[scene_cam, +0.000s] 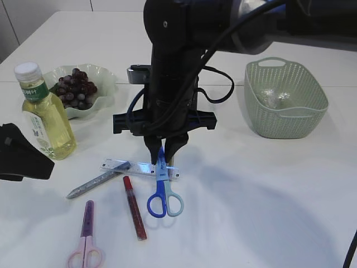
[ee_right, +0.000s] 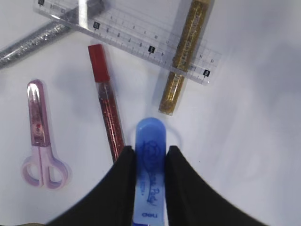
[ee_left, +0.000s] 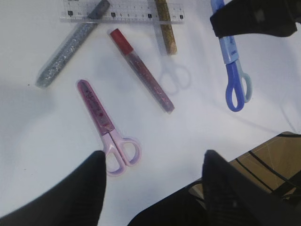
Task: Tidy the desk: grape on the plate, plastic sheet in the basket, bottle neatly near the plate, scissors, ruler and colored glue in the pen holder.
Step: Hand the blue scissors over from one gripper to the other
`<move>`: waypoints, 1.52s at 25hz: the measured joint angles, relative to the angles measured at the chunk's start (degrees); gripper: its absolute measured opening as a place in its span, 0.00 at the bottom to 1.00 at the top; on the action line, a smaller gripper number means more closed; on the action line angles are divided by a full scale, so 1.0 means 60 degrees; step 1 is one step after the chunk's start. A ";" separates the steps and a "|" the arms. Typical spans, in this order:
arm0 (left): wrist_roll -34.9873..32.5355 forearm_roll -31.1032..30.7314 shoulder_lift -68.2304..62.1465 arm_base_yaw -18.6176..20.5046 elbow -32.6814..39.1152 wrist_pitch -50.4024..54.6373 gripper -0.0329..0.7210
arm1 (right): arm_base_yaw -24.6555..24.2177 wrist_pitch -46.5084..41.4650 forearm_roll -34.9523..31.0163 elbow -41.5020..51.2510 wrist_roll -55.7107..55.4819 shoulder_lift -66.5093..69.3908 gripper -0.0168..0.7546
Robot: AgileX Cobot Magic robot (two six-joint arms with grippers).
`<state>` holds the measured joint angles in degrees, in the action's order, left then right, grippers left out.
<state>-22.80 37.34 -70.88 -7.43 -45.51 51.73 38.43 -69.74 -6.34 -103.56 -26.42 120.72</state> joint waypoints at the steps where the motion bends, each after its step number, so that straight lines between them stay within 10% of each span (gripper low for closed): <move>1: -0.0103 0.0080 -0.0107 0.0000 0.0000 -0.0013 0.67 | 0.0000 0.0000 0.0000 -0.0078 0.0000 0.0000 0.23; 38: -0.5717 0.6155 -0.2339 0.0000 0.0582 -0.0482 0.67 | -0.0077 -0.0073 -0.0267 -0.1069 0.0083 -0.0021 0.23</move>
<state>-57.11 74.27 -84.92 -7.43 -42.01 48.84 37.97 -70.18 -7.94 -109.97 -25.93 120.59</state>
